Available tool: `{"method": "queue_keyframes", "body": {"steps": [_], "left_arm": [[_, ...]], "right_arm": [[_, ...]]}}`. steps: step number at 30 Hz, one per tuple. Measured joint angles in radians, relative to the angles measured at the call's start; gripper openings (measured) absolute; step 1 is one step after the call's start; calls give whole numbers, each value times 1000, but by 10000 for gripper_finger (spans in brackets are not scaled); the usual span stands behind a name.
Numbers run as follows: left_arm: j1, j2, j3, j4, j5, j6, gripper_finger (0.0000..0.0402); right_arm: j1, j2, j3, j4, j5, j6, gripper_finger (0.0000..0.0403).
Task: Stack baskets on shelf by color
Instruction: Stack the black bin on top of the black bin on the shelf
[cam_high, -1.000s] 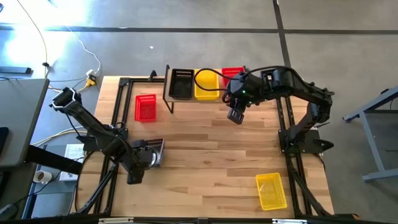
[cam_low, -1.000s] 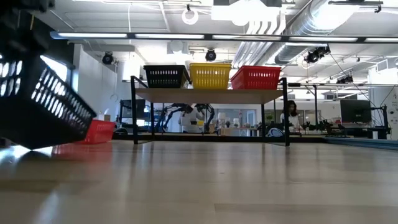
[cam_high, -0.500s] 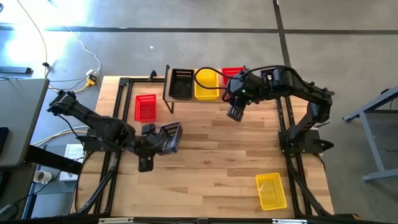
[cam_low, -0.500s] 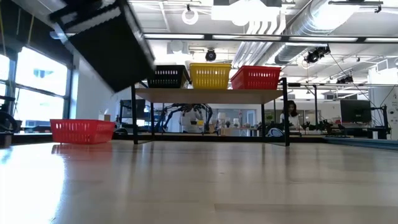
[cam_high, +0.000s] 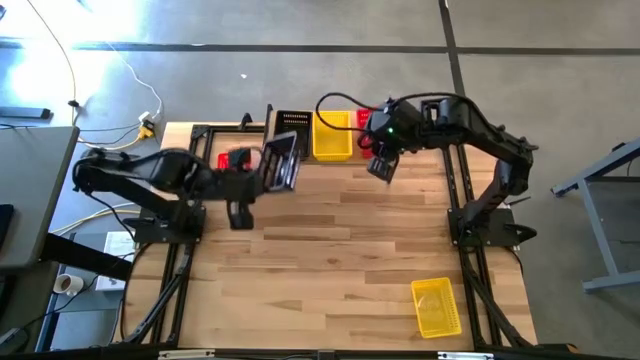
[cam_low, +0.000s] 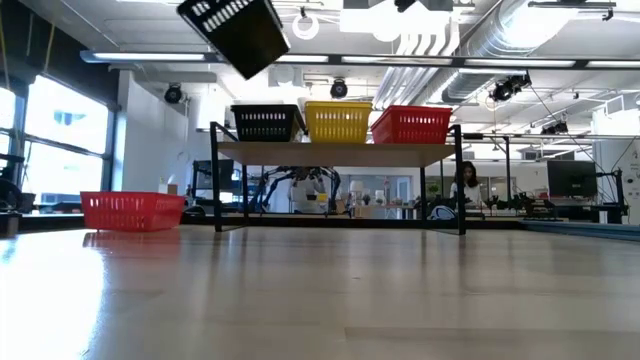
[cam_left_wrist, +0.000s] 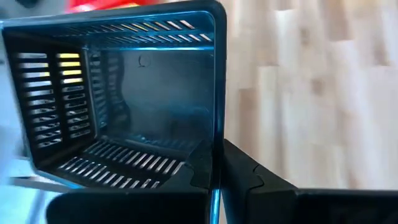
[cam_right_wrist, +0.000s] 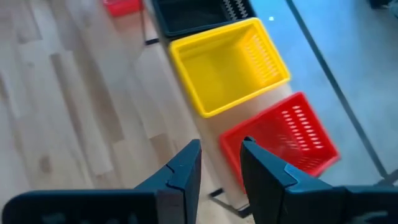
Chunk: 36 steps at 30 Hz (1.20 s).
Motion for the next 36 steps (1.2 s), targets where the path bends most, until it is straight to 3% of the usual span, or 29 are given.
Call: {"method": "queue_keyframes", "body": {"steps": [6,14,22,27,32,36], "left_arm": [[150,0,46,2,-64,164,1],[341,30,47,103,-61,384,1],[472,72,49,166,71,532,1],[544,139,151,154,175,590,1],[591,222,282,27,200,579,1],[597,270,315,-45,250,546,1]], "right_arm": [[-60,0,0,0,1,-34,99],[-124,0,0,0,1,-22,99],[-161,0,0,-1,-5,68,99],[-167,0,0,-1,-15,121,99],[-167,0,0,-1,-15,152,99],[-167,0,0,-1,-15,165,99]]}}
